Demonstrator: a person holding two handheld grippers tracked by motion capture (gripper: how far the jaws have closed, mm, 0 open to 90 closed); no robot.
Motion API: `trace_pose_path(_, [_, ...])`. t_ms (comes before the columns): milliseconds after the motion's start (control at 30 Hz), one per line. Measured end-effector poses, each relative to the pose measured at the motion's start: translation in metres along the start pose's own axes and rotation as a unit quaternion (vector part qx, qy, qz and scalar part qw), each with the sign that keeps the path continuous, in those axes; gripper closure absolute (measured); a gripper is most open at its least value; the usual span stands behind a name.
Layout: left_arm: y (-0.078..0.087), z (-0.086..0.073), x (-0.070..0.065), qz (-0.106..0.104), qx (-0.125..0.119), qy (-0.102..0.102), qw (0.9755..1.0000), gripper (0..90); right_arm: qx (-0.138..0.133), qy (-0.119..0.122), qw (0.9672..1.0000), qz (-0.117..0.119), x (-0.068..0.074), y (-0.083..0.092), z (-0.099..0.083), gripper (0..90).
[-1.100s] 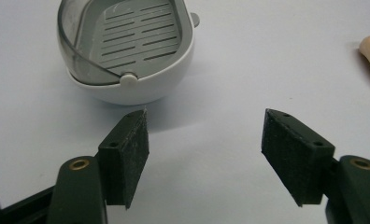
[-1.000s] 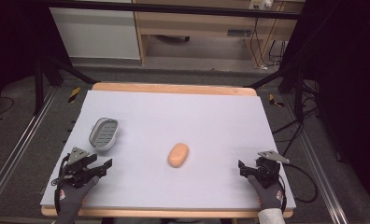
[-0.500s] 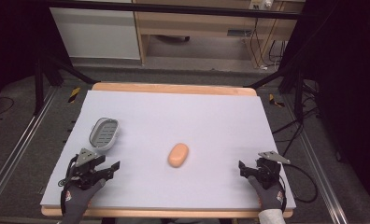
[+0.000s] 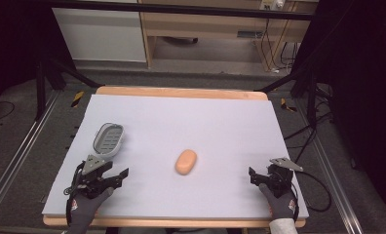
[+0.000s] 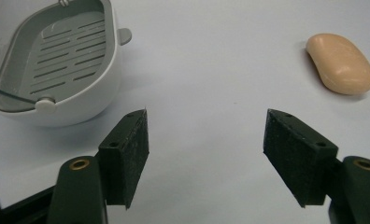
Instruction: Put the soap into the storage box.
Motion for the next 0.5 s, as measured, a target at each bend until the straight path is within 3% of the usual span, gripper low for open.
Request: trace_pose_path(500, [-0.008,0.014,-0.022,-0.023,-0.001,-0.017,0.9996,29.2,0.0,-0.001,1.0,0.0,0.001,0.0,0.0,6.6])
Point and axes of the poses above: each handheld gripper's, and its own axes: y roughly backward along the jaws, z roughly out of its top, x roughly to its left, the point moved 2 cm from there along -y, roughly forward along the jaws, and after that the axes turned 7 degrees about -z, right-handed, at the moved point
